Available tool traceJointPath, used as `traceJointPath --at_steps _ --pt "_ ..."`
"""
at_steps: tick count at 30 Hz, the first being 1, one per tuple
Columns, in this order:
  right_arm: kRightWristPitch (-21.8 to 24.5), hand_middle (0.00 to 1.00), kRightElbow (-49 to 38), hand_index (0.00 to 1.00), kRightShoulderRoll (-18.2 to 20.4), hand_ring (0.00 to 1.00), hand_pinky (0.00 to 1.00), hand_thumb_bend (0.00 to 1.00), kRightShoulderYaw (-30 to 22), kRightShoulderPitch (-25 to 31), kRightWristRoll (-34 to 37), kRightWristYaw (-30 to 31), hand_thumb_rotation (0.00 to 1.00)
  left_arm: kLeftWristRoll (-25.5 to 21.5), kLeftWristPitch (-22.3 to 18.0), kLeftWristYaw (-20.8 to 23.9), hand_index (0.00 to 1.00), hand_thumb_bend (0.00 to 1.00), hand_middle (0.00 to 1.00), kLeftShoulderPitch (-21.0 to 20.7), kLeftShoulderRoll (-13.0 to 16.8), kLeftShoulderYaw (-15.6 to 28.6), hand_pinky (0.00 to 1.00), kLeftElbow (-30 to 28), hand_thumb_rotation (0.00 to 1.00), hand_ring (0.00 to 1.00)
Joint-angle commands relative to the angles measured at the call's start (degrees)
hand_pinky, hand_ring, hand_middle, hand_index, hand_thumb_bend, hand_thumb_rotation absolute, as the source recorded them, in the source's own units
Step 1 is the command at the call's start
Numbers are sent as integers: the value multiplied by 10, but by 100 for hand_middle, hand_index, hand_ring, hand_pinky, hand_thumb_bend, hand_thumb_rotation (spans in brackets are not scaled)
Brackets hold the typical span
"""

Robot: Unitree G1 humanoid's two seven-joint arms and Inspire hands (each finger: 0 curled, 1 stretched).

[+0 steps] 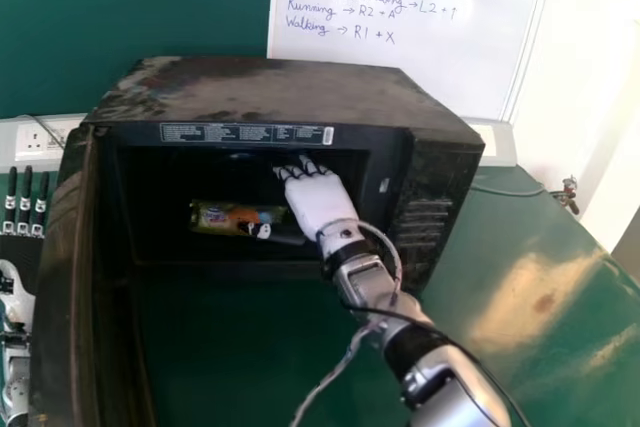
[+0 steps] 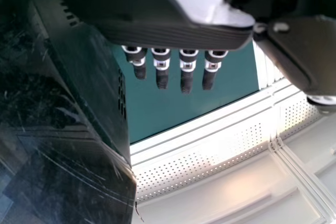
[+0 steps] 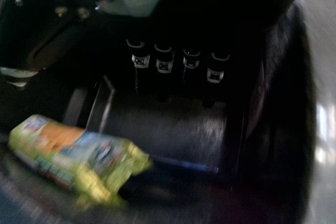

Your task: Put biscuit inside oven

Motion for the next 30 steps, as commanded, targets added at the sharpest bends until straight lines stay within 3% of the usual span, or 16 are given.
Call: traceJointPath --at_steps 1,11,20,30 --pt "6 91 -35 94 -17 89 86 100 -11 21 7 15 86 -3 7 0 100 43 100 30 -22 0 0 35 100 0" --pt "-11 90 -191 93 -73 88 84 100 -54 119 22 51 84 1 0 -1 100 44 99 28 -23 -1 0 38 100 0" --pt "-92 85 -276 89 -110 83 78 100 -100 203 43 26 81 -5 8 3 100 45 98 31 -25 0 0 30 100 0" --pt "-177 81 -337 86 -134 78 74 100 -142 280 45 -44 80 -3 3 -3 100 44 100 27 -19 0 0 40 100 0"
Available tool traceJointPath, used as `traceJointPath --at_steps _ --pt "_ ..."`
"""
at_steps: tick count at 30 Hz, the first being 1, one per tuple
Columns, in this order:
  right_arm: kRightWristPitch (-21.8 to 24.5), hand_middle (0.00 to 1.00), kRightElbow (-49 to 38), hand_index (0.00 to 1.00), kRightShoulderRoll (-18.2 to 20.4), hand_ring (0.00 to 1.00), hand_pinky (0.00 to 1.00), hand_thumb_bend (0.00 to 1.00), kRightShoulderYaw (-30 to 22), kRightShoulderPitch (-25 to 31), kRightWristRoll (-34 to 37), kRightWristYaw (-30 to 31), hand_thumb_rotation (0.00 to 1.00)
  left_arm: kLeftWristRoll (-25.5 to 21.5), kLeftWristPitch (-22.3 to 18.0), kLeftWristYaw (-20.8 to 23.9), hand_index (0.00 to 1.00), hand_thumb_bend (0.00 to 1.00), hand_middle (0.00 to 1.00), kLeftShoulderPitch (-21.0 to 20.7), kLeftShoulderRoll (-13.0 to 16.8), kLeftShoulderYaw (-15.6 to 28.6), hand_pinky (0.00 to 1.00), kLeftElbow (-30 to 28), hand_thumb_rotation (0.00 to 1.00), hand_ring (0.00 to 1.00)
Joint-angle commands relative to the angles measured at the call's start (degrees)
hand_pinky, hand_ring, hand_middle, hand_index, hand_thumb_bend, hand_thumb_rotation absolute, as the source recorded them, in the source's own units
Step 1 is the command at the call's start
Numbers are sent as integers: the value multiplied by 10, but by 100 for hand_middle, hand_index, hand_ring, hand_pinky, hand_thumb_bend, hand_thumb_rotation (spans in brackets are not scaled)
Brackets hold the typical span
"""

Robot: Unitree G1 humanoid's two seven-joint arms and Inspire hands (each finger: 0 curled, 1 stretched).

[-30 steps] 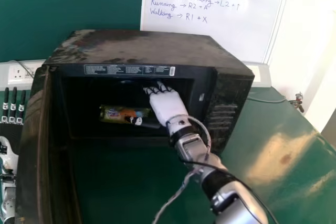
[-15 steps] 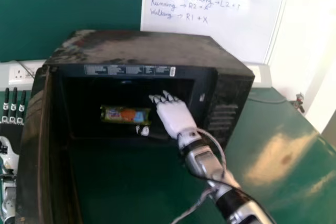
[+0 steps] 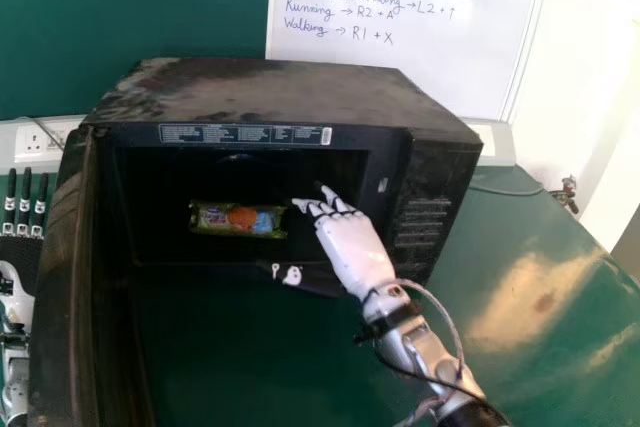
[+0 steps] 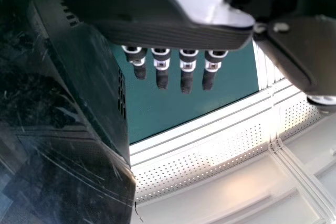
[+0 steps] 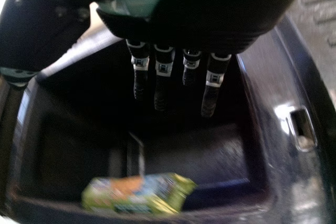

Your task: Put biscuit inside oven

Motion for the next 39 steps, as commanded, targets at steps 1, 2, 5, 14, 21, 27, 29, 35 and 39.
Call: traceJointPath --at_steps 1,2,5,14,21,27,29,35,39 --pt "-19 80 -10 86 -9 78 74 100 -14 15 4 -17 81 2 1 -3 100 44 100 29 -20 0 0 34 100 0" --pt "-25 80 -10 85 -9 78 74 100 -17 19 5 -21 81 2 1 -2 100 44 99 28 -20 0 0 34 100 0" --pt "-46 77 -7 84 -7 76 72 100 -29 34 11 -39 80 -1 4 -6 100 45 100 26 -18 0 0 39 100 0" --pt "-116 74 36 79 -6 71 68 100 -54 60 19 -112 85 1 2 -2 100 45 99 27 -17 -1 0 37 100 0" --pt "-157 72 85 79 -9 67 61 96 -63 63 15 -168 88 -1 3 -11 100 45 100 24 -13 0 0 45 100 0" --pt "-170 69 123 77 -11 64 61 96 -68 62 7 -217 92 0 3 -6 100 45 100 24 -12 0 0 46 100 0" --pt "-171 68 130 77 -13 63 61 96 -70 62 3 -233 93 -3 8 -8 100 46 100 23 -10 0 0 48 100 0" --pt "-184 68 145 78 -18 63 62 95 -76 65 9 -264 94 1 3 -12 100 46 100 21 -9 0 0 53 100 0" --pt "-192 68 141 78 -25 63 62 93 -80 73 4 -283 95 10 -9 -8 100 45 100 23 -9 -3 0 48 100 0"
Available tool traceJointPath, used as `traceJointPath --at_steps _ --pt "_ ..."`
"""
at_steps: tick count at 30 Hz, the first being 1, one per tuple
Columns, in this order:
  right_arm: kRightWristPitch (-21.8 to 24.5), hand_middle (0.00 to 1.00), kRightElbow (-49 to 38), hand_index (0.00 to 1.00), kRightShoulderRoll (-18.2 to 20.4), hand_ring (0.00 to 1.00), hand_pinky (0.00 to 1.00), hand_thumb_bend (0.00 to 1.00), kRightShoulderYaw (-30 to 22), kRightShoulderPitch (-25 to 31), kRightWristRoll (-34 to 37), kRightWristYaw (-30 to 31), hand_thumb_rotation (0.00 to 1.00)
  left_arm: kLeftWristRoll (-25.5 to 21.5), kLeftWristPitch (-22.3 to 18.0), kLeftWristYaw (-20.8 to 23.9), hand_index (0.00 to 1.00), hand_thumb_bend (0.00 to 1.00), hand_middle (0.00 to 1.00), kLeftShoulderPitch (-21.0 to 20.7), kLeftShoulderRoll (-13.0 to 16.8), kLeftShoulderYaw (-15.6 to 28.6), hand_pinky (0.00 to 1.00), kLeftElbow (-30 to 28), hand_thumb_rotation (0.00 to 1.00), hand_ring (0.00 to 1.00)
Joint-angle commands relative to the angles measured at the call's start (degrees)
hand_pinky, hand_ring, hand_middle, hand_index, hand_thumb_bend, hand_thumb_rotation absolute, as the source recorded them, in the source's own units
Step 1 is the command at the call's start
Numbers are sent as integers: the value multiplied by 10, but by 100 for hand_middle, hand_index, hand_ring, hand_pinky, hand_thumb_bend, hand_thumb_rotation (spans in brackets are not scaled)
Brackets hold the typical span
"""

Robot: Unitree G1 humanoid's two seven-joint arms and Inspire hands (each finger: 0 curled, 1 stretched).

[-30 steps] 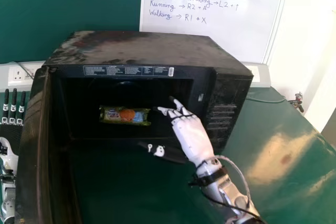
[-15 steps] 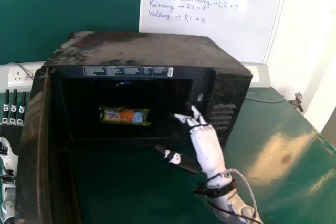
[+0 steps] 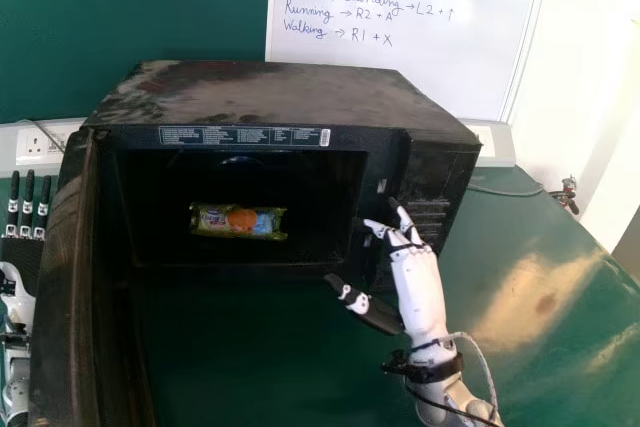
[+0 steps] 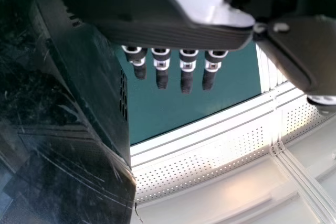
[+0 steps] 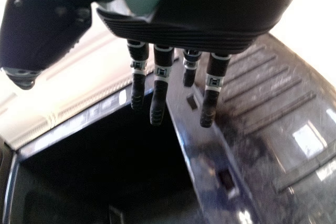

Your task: Put biscuit inside oven

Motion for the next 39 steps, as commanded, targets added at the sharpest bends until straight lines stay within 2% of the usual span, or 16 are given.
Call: traceJointPath --at_steps 1,6,9,13,17,20,23,26,29,32,34,35,36,38,39 --pt "-4 67 1 78 -12 63 61 92 -8 12 -1 -18 96 10 -6 1 100 45 100 30 -21 -4 0 25 100 0" --pt "-5 65 -3 76 -18 61 59 92 -13 29 -1 -29 97 16 -8 -13 100 41 100 40 -20 -16 0 13 100 0" --pt "-9 65 0 76 -22 61 58 91 -15 36 0 -35 98 18 -17 0 100 38 100 48 -26 -18 0 -13 100 0" --pt "-23 62 27 73 -28 58 54 90 -13 34 -16 -89 96 8 -18 3 100 34 100 62 -24 -13 0 -56 100 0" --pt "-36 57 57 69 -30 54 49 90 -7 27 -29 -145 99 7 -34 4 100 30 100 63 -14 -4 0 -54 100 0" --pt "-62 53 85 66 -29 49 46 88 -4 20 -31 -186 100 4 -41 -2 100 32 100 62 -9 -2 0 -52 100 0" --pt "-111 49 118 62 -25 45 44 87 -6 12 -18 -211 98 -4 -36 -10 100 31 100 62 -3 -1 0 -51 100 0" --pt "-153 45 148 59 -12 41 40 85 -18 6 9 -220 98 -10 -26 -34 100 30 100 58 12 0 0 -38 100 0" --pt "-164 42 174 57 -3 36 35 74 -29 -3 25 -229 99 -23 -9 -52 100 32 95 55 23 3 0 -28 100 0" --pt "-184 41 207 57 11 34 31 71 -45 -9 65 -202 100 -25 -11 -57 100 36 90 55 24 3 0 -33 100 0" --pt "-200 42 234 58 25 35 31 74 -64 -10 115 -147 100 -29 -1 -57 100 37 71 57 25 3 0 -40 100 0" --pt "-209 42 246 59 34 35 31 75 -76 -10 145 -112 100 -31 4 -55 100 37 48 58 25 3 0 -45 100 0" --pt "-215 42 256 60 42 35 31 74 -87 -9 171 -80 100 -33 8 -55 100 36 20 59 23 4 0 -49 100 0" --pt "-215 43 271 61 55 37 34 71 -106 -8 213 -25 100 -42 24 -57 100 39 4 61 21 5 0 -58 100 0" --pt "-212 43 277 61 61 37 36 70 -116 -8 230 -1 100 -49 32 -62 100 41 2 62 19 6 0 -61 100 0"
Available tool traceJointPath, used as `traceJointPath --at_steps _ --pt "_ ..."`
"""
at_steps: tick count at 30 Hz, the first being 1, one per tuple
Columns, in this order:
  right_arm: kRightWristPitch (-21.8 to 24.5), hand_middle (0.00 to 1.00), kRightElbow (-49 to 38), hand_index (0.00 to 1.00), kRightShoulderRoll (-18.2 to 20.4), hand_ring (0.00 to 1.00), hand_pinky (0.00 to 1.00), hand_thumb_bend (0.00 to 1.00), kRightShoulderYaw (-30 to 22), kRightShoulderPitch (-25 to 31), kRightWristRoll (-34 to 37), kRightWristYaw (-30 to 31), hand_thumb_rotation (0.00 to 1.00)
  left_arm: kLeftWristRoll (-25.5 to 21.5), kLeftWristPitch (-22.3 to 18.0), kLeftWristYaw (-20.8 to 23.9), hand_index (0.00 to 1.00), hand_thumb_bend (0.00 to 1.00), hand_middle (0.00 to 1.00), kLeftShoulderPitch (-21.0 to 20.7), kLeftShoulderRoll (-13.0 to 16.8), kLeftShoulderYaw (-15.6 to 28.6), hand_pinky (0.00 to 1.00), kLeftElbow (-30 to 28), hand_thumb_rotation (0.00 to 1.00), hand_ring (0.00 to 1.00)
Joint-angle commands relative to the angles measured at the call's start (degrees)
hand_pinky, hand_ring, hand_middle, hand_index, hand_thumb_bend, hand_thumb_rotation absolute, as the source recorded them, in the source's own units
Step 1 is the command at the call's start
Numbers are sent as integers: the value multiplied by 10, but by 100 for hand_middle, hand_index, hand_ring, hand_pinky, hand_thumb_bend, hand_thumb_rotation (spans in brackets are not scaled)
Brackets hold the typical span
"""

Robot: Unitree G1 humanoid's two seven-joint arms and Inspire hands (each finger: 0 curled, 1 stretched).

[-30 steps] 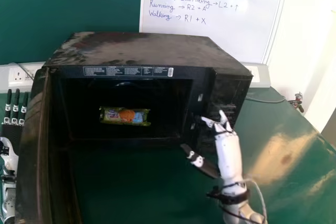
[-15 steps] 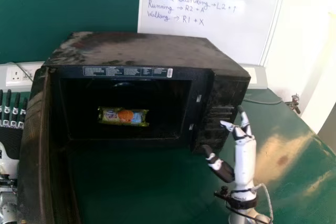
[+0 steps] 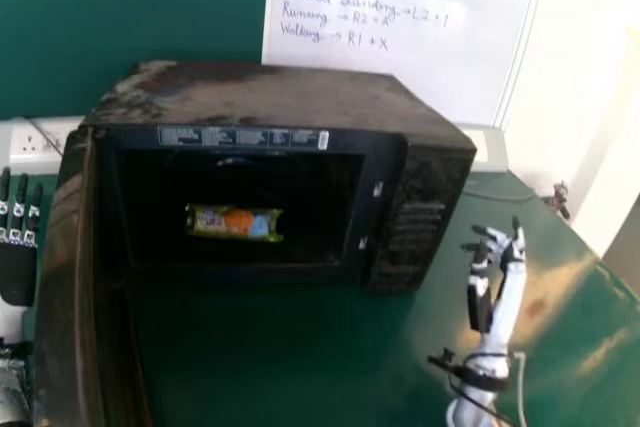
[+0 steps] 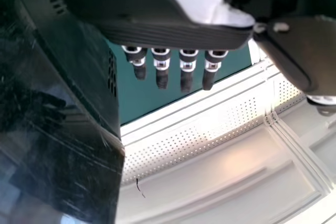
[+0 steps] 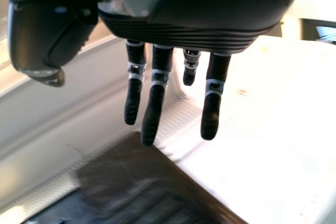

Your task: Put biscuit inside oven

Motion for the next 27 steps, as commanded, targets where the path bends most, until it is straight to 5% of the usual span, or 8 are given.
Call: traceJointPath --at_steps 1,6,15,17,18,19,22,27 --pt "2 42 28 61 48 37 37 70 -20 24 48 56 100 -15 18 -7 100 43 1 15 -11 4 0 -5 100 0" --pt "7 43 41 62 92 35 30 70 -98 22 191 242 100 -13 10 -11 99 49 0 20 -18 1 0 -28 100 0" --pt "35 40 39 63 114 30 22 76 -160 19 258 372 100 -19 3 -38 91 67 5 27 -30 -8 0 -78 100 0" --pt "34 39 38 63 116 29 22 76 -166 20 257 377 100 -27 10 -44 70 76 9 28 -32 -8 0 -84 100 0" --pt "34 39 38 63 116 29 22 75 -168 20 257 381 100 -31 12 -47 29 89 10 29 -33 -9 0 -86 100 0" --pt "33 39 38 63 116 29 22 74 -170 20 255 383 100 -32 13 -52 15 94 10 29 -33 -9 0 -86 100 0" --pt "33 39 38 63 116 29 23 74 -173 21 249 385 100 -33 23 -74 2 100 7 33 -31 -14 0 -88 100 0" --pt "34 38 36 62 116 29 23 75 -172 21 239 378 100 -37 43 -110 3 100 4 43 -32 -26 0 -111 99 0"
